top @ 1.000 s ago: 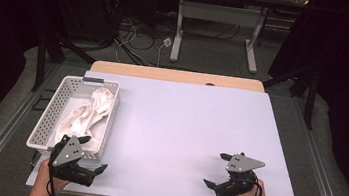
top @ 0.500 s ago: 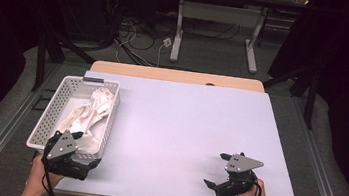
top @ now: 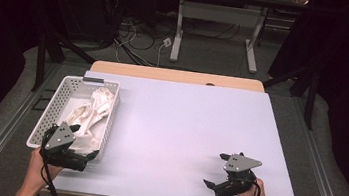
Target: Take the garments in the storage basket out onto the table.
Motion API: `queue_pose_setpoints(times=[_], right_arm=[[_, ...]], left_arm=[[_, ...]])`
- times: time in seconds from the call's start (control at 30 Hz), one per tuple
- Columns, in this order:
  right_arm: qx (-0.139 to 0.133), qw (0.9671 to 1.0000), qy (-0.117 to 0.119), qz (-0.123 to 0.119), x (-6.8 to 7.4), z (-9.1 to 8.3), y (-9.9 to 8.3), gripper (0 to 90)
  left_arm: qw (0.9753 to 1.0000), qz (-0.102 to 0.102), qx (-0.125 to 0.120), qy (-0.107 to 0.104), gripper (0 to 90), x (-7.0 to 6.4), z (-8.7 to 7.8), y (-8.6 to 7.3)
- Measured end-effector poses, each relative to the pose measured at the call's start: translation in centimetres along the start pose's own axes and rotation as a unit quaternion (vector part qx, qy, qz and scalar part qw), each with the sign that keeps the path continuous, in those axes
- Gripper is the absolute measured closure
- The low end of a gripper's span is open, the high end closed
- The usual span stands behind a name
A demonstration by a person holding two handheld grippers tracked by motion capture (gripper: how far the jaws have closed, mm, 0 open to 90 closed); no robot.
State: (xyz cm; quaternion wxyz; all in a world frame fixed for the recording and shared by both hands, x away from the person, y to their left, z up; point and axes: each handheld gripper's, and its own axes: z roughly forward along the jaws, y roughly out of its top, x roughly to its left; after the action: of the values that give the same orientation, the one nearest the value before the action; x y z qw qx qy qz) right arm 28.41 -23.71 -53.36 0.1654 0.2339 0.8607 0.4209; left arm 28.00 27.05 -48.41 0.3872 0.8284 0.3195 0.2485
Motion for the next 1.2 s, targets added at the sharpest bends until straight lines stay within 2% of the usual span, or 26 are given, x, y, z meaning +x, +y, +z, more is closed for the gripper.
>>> queue_pose_setpoints(times=[0.33, 0.53, 0.6, 0.7, 0.93, 1.0, 1.2], right_arm=[[0.005, 1.0, 0.0, -0.005, 0.1, 0.2, 0.1, 0.1], [0.007, 1.0, -0.001, -0.005, 0.0, 0.1, 0.0, 0.1], [0.005, 1.0, 0.001, -0.006, 0.0, 0.2, 0.0, 0.2], [0.007, 1.0, 0.0, -0.006, 0.0, 0.2, 0.0, 0.2], [0.007, 0.9999, -0.002, -0.008, 0.0, 0.2, 0.0, 0.3], [0.004, 1.0, 0.0, -0.007, 0.1, 0.1, 0.0, 0.3], [0.007, 0.9999, -0.001, -0.008, 0.1, 0.2, 0.0, 0.3]], left_arm=[[0.9998, -0.005, 0.016, 0.009, 0.0, 1.4, 1.0, 0.8], [0.9996, -0.011, 0.026, 0.006, 0.0, 2.3, 1.8, 1.3], [0.9995, -0.01, 0.027, 0.012, 0.0, 2.5, 2.0, 1.5], [0.9993, -0.021, 0.03, 0.007, 0.0, 3.1, 2.2, 1.7], [0.9984, -0.044, 0.032, 0.015, 0.0, 4.9, 2.7, 1.9], [0.9978, -0.059, 0.03, 0.005, 0.0, 5.5, 2.8, 1.9], [0.9969, -0.062, 0.046, 0.017, 0.0, 6.7, 3.3, 2.0]])
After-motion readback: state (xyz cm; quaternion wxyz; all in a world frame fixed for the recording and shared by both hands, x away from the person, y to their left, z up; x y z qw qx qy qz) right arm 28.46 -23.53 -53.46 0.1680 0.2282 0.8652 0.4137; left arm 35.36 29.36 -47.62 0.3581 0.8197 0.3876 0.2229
